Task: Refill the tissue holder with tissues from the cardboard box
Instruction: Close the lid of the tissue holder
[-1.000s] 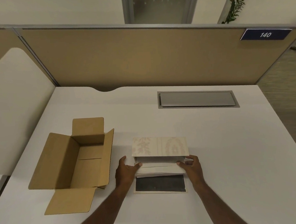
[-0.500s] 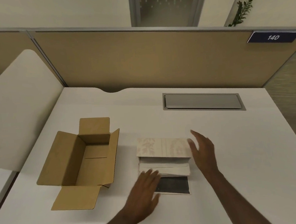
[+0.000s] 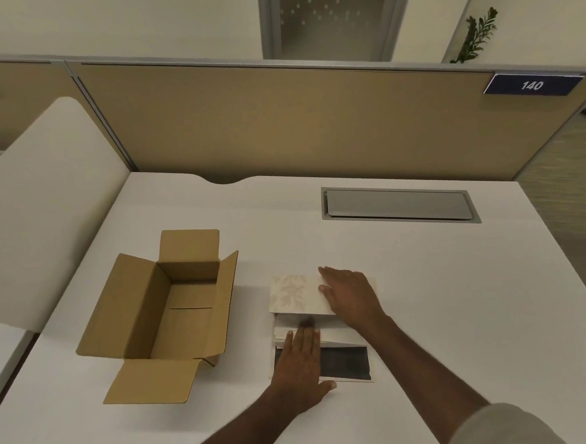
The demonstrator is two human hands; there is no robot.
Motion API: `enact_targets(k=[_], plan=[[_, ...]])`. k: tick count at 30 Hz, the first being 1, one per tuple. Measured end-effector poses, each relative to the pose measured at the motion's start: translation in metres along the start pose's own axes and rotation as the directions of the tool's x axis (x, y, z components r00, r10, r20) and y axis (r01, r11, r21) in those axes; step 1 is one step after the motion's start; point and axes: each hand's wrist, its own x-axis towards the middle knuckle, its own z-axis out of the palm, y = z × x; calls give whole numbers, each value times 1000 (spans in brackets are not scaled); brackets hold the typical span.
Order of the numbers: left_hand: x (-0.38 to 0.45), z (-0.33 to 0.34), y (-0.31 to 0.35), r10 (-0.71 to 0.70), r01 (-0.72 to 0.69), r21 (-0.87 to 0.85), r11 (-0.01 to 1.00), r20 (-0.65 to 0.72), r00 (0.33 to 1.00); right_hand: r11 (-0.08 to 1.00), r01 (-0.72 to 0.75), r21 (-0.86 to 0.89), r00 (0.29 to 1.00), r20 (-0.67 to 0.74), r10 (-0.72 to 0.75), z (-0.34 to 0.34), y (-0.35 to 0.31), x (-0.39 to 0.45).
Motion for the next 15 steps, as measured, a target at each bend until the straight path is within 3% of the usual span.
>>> enact_targets(k=[7,11,15], plan=[[-24,2,-8,114,-113,28,993,-32,993,998,54,18,990,-128,-51,12,-8,-48],[-65,23,-28,342,-336,69,940,-241,908,996,84,-26,974,-208,-88,26,-11,-72],[-95,34,-44,320,-365,-37,930,-404,857,987,128,-93,949,-279,-150,47,-13,-100]])
